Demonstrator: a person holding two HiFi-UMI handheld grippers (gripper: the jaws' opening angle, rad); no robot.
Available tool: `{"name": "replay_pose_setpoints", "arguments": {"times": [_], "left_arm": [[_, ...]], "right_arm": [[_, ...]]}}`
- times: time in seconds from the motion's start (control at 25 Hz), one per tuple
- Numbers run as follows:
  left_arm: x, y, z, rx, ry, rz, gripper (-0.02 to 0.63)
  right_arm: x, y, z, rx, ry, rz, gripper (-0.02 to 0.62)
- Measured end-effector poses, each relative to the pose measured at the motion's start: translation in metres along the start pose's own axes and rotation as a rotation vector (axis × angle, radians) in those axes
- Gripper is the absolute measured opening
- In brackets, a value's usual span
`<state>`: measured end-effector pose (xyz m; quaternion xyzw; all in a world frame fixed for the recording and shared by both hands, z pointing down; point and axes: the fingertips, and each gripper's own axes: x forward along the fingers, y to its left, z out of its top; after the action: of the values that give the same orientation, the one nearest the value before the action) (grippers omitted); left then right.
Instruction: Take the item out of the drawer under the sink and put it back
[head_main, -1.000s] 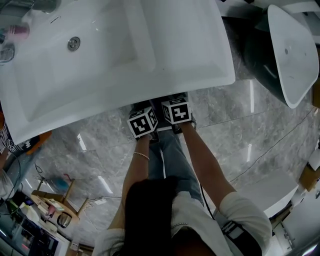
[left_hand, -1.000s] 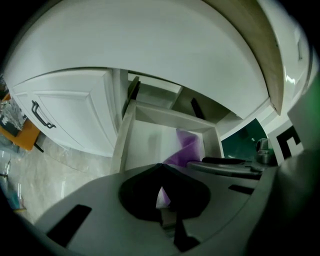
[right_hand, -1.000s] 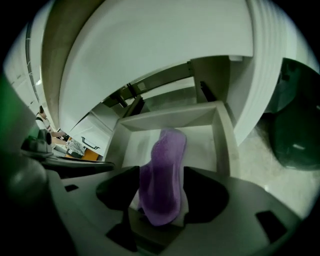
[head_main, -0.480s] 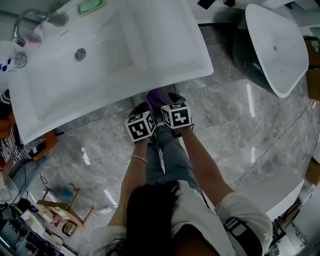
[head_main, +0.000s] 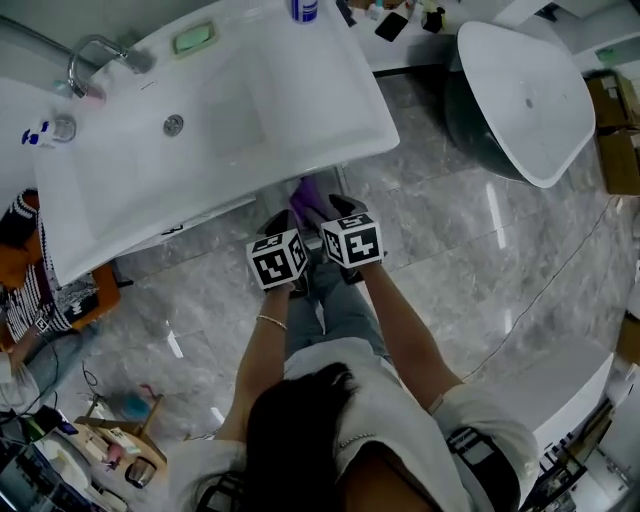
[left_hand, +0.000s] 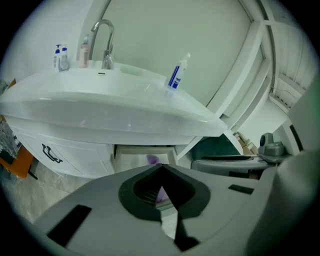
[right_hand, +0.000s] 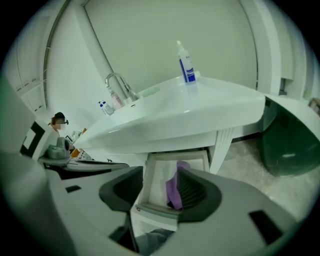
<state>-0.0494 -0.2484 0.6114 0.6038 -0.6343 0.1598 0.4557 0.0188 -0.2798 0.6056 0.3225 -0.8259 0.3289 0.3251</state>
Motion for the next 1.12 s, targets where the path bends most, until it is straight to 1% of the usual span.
{"name": "replay_pose_setpoints", "arguments": {"times": [0.08, 0.16, 0.2, 0.32, 0.4, 0.56, 0.72, 0.84, 0.96, 1.12], "left_arm": [[-0.013, -0.002, 0.01, 0.002, -0.037, -0.003, 0.003], [-0.025, -0.008, 0.019, 0.019, -0.063, -0.02, 0.003], [-0.03, -0.013, 0.023, 0.033, -0.072, -0.032, 0.003], [-0.046, -0.024, 0.033, 0.07, -0.099, -0.062, 0.003], [-0.057, -0.03, 0.037, 0.077, -0.124, -0.08, 0.003], [-0.073, -0.044, 0.049, 0.052, -0.186, -0.141, 0.003], [-0.087, -0.046, 0.06, 0.078, -0.217, -0.153, 0.003], [-0.099, -0.043, 0.066, 0.076, -0.248, -0.151, 0.003], [-0.108, -0.039, 0.072, 0.068, -0.287, -0.155, 0.003], [-0.112, -0.034, 0.074, 0.084, -0.286, -0.149, 0.003]], "right_arm": [[-0.014, 0.006, 0.007, 0.014, -0.031, -0.009, 0.187], [-0.028, 0.014, 0.012, 0.036, -0.051, 0.0, 0.175], [-0.035, 0.017, 0.015, 0.037, -0.064, -0.004, 0.156], [-0.053, 0.024, 0.031, -0.006, -0.13, -0.047, 0.082], [-0.065, 0.029, 0.041, -0.046, -0.185, -0.077, 0.052], [-0.087, 0.036, 0.058, -0.093, -0.256, -0.113, 0.034], [-0.109, 0.045, 0.08, -0.09, -0.357, -0.126, 0.021], [-0.117, 0.049, 0.083, -0.12, -0.368, -0.142, 0.018], [-0.119, 0.053, 0.084, -0.122, -0.371, -0.148, 0.017], [-0.114, 0.064, 0.086, -0.138, -0.368, -0.143, 0.015]]}}
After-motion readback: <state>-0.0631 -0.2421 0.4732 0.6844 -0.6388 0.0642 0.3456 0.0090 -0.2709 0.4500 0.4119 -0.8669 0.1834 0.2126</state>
